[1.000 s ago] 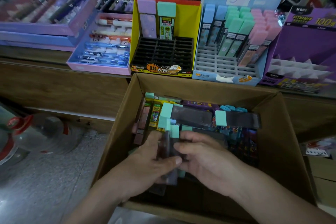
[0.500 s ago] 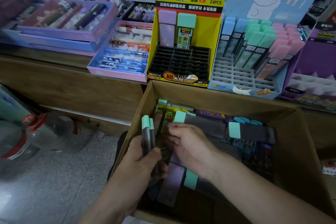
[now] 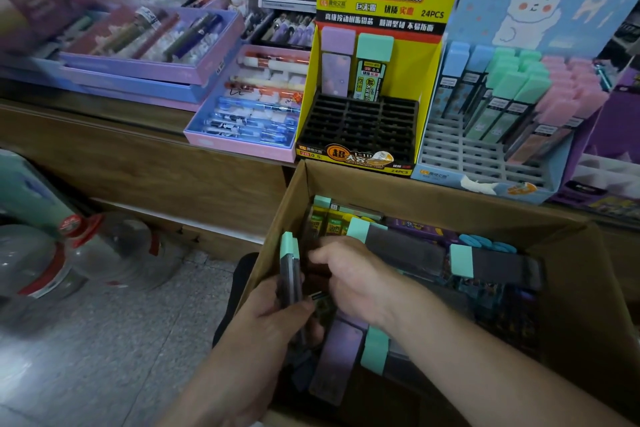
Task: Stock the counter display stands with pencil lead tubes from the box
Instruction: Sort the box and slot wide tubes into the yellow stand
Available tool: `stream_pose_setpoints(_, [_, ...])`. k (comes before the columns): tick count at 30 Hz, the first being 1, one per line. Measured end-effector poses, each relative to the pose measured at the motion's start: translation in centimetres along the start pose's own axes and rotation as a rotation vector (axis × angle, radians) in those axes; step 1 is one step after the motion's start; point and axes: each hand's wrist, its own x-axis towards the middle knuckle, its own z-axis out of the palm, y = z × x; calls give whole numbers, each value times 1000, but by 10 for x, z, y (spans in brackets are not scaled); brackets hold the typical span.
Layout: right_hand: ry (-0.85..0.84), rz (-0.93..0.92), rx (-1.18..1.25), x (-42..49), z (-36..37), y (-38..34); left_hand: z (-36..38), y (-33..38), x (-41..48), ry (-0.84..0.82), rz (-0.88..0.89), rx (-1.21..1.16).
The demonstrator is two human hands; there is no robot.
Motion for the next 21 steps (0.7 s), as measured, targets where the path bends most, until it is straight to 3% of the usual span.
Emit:
stream_pose_setpoints(9, [38,9,244,20,0,-7,-2,-2,3,-23,-14,6])
stream_pose_setpoints(21, [44,20,226,24,2,-13,0,1,1,-31,3,-13])
